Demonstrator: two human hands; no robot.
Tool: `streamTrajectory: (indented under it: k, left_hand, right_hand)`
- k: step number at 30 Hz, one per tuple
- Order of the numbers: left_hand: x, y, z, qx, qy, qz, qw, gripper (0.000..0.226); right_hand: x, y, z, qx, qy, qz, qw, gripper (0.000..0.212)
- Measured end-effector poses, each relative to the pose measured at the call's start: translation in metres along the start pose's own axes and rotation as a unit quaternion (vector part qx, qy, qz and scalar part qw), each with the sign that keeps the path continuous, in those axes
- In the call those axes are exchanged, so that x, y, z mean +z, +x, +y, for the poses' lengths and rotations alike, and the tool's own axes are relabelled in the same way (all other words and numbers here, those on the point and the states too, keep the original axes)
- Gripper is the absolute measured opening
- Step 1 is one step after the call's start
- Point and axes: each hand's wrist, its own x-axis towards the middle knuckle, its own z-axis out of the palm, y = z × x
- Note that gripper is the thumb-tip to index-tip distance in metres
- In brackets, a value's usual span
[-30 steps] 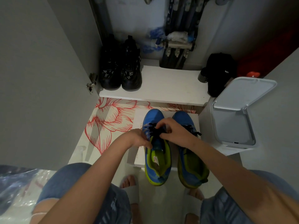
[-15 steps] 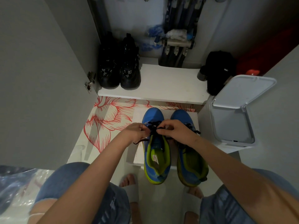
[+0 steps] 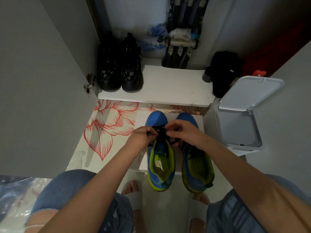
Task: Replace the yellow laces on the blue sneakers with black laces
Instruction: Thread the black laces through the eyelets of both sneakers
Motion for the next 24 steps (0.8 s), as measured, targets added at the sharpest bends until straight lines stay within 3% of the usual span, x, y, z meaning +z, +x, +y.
streamTrajectory:
  k: [3, 4, 8, 10, 12, 13, 15, 17, 20, 24]
  left_hand:
    - [0.001, 0.0, -0.001, 0.009, -0.015, 0.009, 1.0, 0.018]
    - [0.001, 0.001, -0.001, 0.009, -0.012, 0.006, 1.0, 0.017]
    - [0.001, 0.005, -0.001, -0.004, -0.004, -0.005, 1.0, 0.018]
    - [0.002, 0.006, 0.0, -0.009, 0.003, -0.006, 1.0, 0.018]
    - [0.003, 0.008, 0.0, -0.015, 0.01, -0.005, 1.0, 0.019]
    - [0.002, 0.008, 0.001, -0.018, 0.012, -0.005, 1.0, 0.02]
    - [0.002, 0.009, 0.001, -0.02, 0.019, -0.007, 1.0, 0.02]
    - [0.003, 0.01, 0.002, -0.027, 0.028, -0.009, 0.999, 0.021]
    - [0.002, 0.011, 0.002, -0.031, 0.035, -0.013, 0.999, 0.022]
    - [0.003, 0.01, 0.001, -0.025, 0.037, -0.005, 0.999, 0.022]
  right_hand:
    - [-0.003, -0.002, -0.001, 0.015, -0.051, -0.056, 0.997, 0.024]
    - [-0.003, -0.001, -0.001, 0.011, -0.064, -0.041, 0.997, 0.02]
    - [-0.013, 0.007, -0.001, 0.038, -0.022, 0.164, 0.985, 0.025]
    - [-0.017, 0.007, 0.003, 0.024, -0.132, 0.209, 0.969, 0.018]
    - [-0.015, 0.002, 0.001, -0.035, -0.284, 0.193, 0.938, 0.016]
    - [-0.012, -0.001, -0.003, -0.083, -0.304, 0.159, 0.936, 0.017]
    - [-0.003, -0.009, -0.017, -0.124, -0.241, 0.037, 0.962, 0.018]
    - [0.004, -0.01, -0.021, -0.129, -0.219, -0.052, 0.966, 0.022]
    - [0.007, -0.002, -0.01, -0.125, -0.242, -0.034, 0.962, 0.014]
    - [0.003, 0.005, 0.0, -0.059, -0.113, 0.012, 0.992, 0.006]
